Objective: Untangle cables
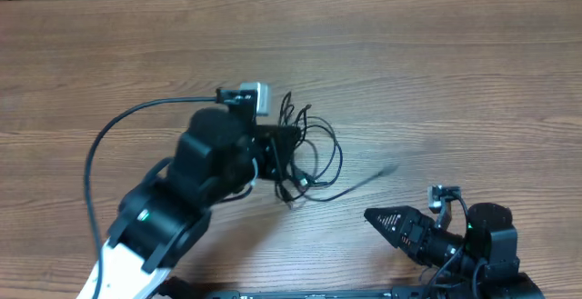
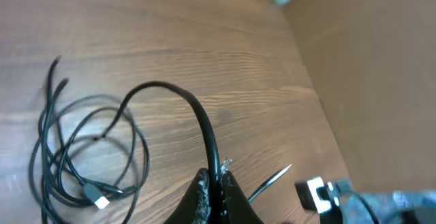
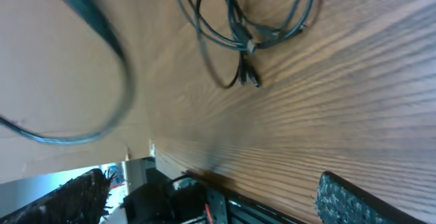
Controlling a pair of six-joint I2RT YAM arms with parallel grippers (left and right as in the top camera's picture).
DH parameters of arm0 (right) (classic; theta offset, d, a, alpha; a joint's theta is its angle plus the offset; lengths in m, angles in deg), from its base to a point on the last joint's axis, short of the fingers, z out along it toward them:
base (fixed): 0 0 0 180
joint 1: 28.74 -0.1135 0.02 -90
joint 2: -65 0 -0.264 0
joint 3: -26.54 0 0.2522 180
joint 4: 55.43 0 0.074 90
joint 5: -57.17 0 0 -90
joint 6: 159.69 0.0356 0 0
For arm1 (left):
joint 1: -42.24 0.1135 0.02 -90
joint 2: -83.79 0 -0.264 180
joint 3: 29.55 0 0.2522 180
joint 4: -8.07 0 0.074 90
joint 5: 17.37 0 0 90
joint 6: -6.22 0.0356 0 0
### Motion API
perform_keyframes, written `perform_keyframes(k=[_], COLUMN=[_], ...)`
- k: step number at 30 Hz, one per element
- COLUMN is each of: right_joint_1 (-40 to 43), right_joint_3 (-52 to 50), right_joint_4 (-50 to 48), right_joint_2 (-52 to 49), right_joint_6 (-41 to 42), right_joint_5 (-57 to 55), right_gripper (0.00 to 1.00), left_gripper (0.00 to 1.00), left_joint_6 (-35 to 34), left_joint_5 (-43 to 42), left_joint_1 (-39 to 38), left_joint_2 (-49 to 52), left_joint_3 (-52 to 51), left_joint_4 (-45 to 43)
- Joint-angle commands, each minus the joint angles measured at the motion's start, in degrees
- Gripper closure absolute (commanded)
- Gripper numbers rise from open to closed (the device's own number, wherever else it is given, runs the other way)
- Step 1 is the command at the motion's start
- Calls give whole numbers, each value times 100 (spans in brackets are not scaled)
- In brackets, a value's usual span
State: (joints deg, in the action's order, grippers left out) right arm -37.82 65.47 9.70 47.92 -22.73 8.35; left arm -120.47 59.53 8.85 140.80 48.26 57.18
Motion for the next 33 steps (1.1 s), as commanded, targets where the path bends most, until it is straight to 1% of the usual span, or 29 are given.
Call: perform_keyframes(k=[1, 5, 9, 12, 14, 18, 20, 22, 27, 30, 33], right_joint_1=[9, 9, 7, 2, 2, 2, 2, 2, 2, 2, 4], right_joint_3=[26, 26, 26, 26, 26, 28, 28, 28, 42, 87, 170], right_joint_4=[-186, -439, -599, -848, -1320, -2671, -3016, -3117, -2979, -2962, -2994], right_joint_2=[39, 39, 39, 39, 39, 33, -2, -127, -973, -1788, -2671], right_joint_6=[173, 173, 168, 166, 114, 98, 20, -334, -1029, -1410, -1751], right_joint_5=[133, 140, 229, 337, 535, 922, 929, 909, 756, 579, 699], right_gripper=[5, 5, 5, 3, 1, 0, 0, 0, 0, 0, 0], left_gripper=[96, 96, 96, 96, 96, 95, 96, 95, 96, 96, 96], left_joint_6=[756, 876, 1272, 1432, 1491, 1488, 1491, 1491, 1486, 1486, 1488], left_joint_5=[-219, -173, -175, -175, -177, -175, -175, -173, -173, -157, -120], left_joint_1=[-17, -17, -17, -17, -17, -17, -17, -17, -17, -17, -17], left_joint_2=[-616, -1290, -1823, -2103, -2232, -2345, -2345, -2345, -2345, -2345, -2345], left_joint_3=[28, 28, 28, 28, 28, 28, 28, 28, 28, 28, 28], left_joint_4=[15, 28, 151, 350, 494, 741, 798, 811, 785, 785, 789])
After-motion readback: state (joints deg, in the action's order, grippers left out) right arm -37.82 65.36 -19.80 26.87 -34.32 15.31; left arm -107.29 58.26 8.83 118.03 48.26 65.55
